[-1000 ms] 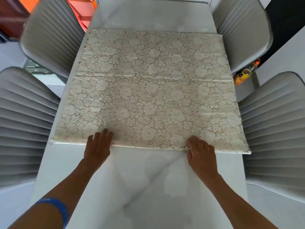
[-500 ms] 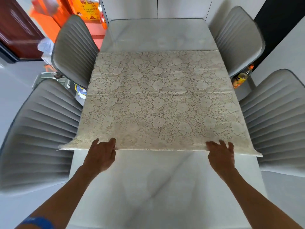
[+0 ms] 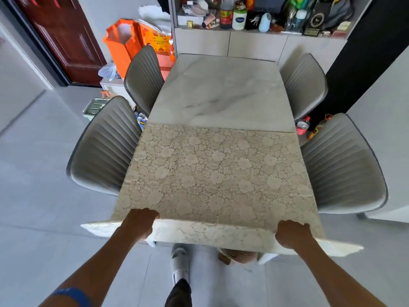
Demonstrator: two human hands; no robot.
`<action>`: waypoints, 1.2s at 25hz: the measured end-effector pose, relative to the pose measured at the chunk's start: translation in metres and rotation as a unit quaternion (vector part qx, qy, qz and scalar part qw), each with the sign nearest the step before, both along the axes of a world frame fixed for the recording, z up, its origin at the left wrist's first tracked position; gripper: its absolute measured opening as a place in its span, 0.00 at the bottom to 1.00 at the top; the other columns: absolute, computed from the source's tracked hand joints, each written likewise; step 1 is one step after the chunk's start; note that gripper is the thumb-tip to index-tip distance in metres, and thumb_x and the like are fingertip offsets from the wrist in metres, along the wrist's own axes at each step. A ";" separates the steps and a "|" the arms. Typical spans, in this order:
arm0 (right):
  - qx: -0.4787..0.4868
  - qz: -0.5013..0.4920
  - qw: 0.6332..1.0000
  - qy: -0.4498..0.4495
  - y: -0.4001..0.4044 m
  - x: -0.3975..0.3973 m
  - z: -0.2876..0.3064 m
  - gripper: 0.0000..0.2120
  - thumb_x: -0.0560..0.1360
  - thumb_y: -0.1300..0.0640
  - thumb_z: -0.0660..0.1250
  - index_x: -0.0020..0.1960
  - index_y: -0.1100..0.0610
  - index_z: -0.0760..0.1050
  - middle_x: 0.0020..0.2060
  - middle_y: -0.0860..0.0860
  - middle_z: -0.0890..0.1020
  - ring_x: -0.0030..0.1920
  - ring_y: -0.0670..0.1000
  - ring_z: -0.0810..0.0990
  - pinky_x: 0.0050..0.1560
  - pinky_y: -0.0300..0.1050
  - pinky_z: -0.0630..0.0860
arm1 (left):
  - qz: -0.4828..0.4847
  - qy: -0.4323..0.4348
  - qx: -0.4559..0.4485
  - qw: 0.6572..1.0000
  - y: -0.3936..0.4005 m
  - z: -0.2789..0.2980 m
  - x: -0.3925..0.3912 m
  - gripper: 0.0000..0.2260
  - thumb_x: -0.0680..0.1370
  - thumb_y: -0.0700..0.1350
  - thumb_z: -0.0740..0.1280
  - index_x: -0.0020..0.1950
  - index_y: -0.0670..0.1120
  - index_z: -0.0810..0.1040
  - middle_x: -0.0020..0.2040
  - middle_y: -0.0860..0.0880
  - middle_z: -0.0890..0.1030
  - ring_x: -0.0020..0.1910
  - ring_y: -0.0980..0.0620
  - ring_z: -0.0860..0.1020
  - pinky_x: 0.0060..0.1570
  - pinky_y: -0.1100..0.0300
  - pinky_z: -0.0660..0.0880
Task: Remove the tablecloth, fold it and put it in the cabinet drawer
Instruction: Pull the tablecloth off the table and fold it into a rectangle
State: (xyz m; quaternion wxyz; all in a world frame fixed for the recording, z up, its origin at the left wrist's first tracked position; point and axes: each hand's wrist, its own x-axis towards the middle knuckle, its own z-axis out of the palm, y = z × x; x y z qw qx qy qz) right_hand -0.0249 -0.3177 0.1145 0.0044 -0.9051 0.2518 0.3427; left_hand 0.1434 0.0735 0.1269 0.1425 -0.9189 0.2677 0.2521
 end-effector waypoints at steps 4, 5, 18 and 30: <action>-0.064 0.048 0.993 -0.085 -0.015 0.015 0.023 0.09 0.76 0.53 0.56 0.51 0.50 0.74 0.44 0.45 0.80 0.48 0.48 0.81 0.60 0.51 0.70 | 0.014 -0.053 -0.015 0.998 -0.005 0.028 0.011 0.18 0.77 0.36 0.60 0.65 0.49 0.72 0.55 0.48 0.82 0.54 0.47 0.81 0.52 0.56 0.73; -0.074 0.052 0.991 -0.100 -0.019 0.024 0.027 0.09 0.76 0.54 0.57 0.53 0.50 0.74 0.43 0.45 0.80 0.47 0.48 0.80 0.60 0.52 0.69 | 0.023 -0.063 -0.023 0.997 -0.008 0.032 0.019 0.17 0.77 0.35 0.60 0.64 0.48 0.72 0.52 0.48 0.83 0.51 0.47 0.82 0.49 0.56 0.72; -0.176 0.015 0.975 -0.135 -0.074 0.260 -0.007 0.11 0.73 0.59 0.58 0.52 0.53 0.76 0.37 0.49 0.80 0.42 0.53 0.80 0.60 0.56 0.68 | 0.005 -0.089 -0.083 0.993 -0.079 -0.022 0.279 0.18 0.77 0.38 0.59 0.67 0.48 0.69 0.55 0.47 0.82 0.54 0.45 0.80 0.55 0.53 0.71; -0.014 0.099 0.983 -0.152 -0.004 0.404 -0.057 0.25 0.74 0.58 0.61 0.71 0.54 0.65 0.67 0.53 0.74 0.66 0.58 0.72 0.65 0.59 0.69 | 0.007 -0.007 -0.100 0.995 -0.110 -0.085 0.383 0.25 0.74 0.34 0.62 0.70 0.50 0.68 0.59 0.48 0.80 0.61 0.46 0.75 0.67 0.48 0.64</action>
